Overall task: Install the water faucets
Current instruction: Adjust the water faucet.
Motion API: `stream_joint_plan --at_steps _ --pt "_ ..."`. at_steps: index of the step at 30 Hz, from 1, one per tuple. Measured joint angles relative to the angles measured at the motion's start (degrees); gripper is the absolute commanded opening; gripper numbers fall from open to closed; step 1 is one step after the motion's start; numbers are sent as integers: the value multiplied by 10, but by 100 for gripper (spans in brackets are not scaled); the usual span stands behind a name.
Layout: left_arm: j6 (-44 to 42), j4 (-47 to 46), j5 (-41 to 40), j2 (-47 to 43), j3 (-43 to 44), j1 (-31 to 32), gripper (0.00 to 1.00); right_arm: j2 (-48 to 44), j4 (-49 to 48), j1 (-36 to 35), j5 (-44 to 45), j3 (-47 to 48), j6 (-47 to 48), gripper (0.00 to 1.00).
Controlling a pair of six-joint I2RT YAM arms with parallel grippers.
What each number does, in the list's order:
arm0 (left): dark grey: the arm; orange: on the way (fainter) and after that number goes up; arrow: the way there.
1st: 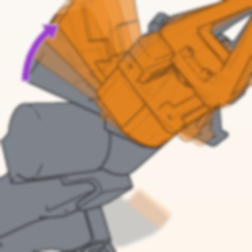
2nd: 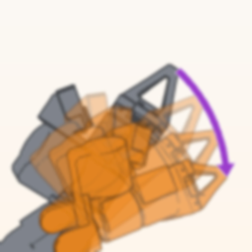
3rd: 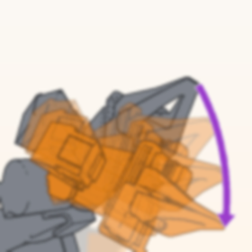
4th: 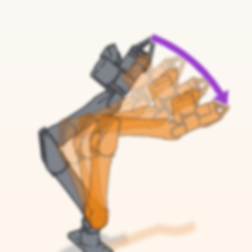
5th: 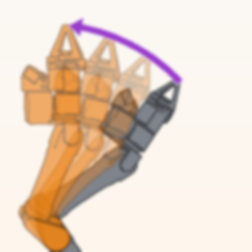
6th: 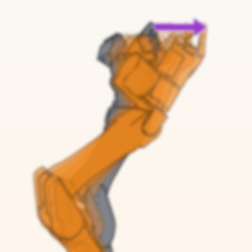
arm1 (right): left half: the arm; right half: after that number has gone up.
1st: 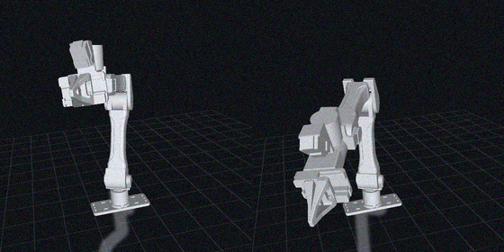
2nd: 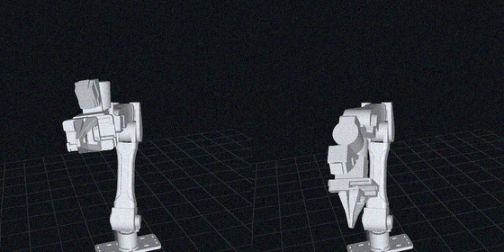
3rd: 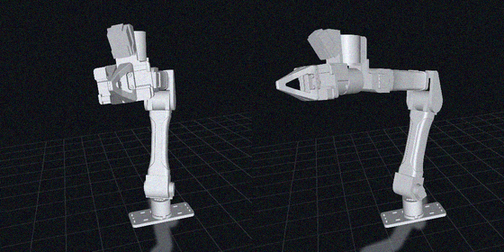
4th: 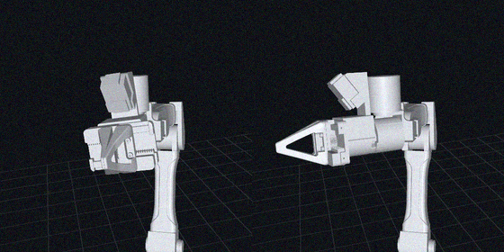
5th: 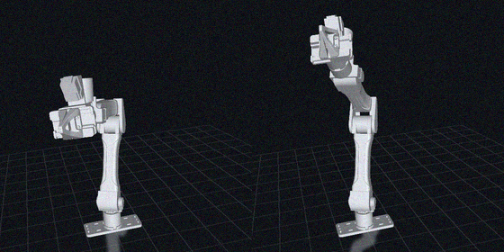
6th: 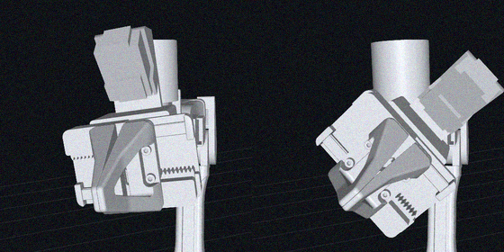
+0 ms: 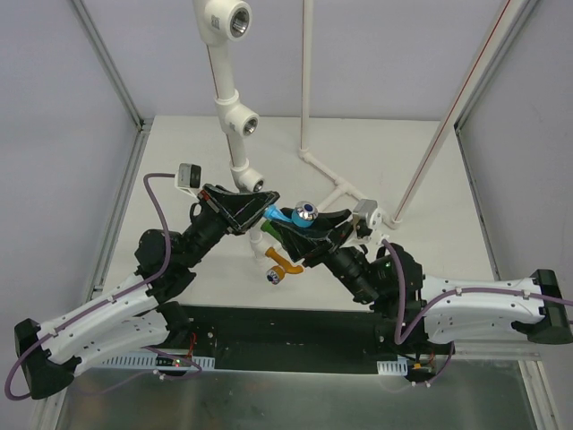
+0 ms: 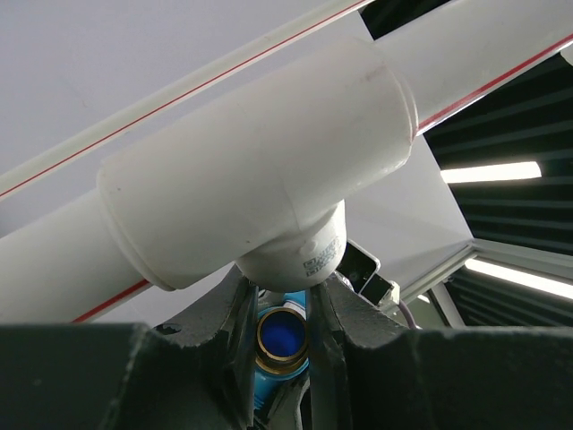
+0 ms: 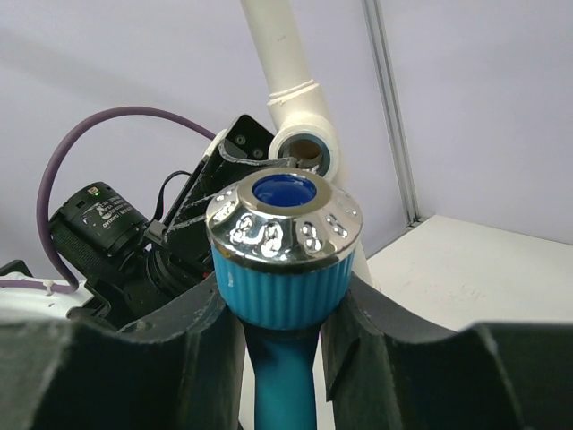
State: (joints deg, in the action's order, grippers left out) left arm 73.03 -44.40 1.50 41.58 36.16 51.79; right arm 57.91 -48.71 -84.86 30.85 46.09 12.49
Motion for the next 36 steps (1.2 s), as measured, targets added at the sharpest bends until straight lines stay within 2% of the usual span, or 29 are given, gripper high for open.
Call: stream_joint_plan --at_steps 1,3,4,6,11,19,36 --pt "0 -2 0 1 0 0 21 -2 2 0 0 0 0 0" --pt "0 -4 4 3 0 0 45 -7 11 0 1 0 0 0" --pt "0 -4 7 5 1 0 53 -9 16 0 1 0 1 0" --pt "0 0 13 8 1 2 60 -16 32 0 8 1 3 0" --pt "-2 8 20 8 6 7 64 -30 93 1 18 15 7 0" --pt "-4 21 27 18 10 7 65 -41 175 -4 36 37 33 0" --pt "-24 78 22 27 16 7 65 21 284 -82 200 90 165 0"
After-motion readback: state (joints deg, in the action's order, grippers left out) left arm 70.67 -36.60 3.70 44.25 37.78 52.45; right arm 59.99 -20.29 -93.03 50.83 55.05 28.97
